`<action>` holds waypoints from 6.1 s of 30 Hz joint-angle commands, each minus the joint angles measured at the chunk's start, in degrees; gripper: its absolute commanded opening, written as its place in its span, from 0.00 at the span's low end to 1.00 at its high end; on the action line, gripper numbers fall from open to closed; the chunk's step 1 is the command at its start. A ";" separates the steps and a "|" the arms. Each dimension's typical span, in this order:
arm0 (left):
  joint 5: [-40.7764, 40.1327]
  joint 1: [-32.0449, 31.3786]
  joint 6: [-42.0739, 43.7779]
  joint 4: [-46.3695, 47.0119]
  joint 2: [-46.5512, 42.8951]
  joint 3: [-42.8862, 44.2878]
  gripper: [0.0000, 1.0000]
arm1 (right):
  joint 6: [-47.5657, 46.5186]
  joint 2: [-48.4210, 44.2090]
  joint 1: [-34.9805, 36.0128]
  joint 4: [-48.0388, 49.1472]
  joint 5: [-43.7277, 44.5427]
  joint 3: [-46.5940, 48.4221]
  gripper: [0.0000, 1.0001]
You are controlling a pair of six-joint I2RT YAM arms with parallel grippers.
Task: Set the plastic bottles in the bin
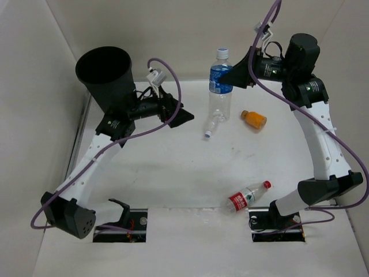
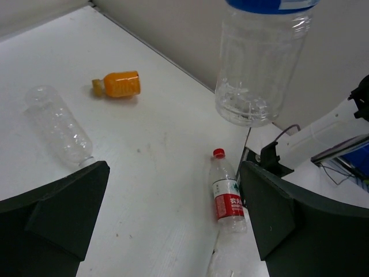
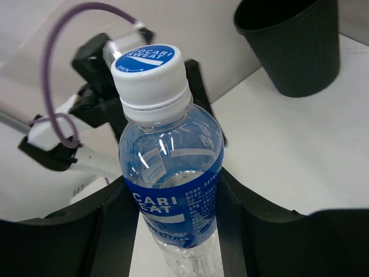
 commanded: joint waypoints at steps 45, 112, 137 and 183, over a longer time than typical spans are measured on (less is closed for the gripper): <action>-8.02 16.65 24.37 -8.37 11.29 23.84 0.00 | 3.09 -6.86 -13.08 15.46 -3.82 -10.06 1.00; -13.03 36.80 28.16 -30.87 -28.87 15.85 1.00 | -11.60 40.58 6.41 -7.90 59.63 0.37 0.96; -1.86 19.43 -9.79 -1.54 -12.72 -7.09 1.00 | -1.59 16.79 1.67 9.90 17.58 4.79 0.00; -5.55 -13.55 -9.99 11.85 15.95 19.72 0.47 | 29.89 -1.59 1.49 50.89 -2.85 -20.54 0.06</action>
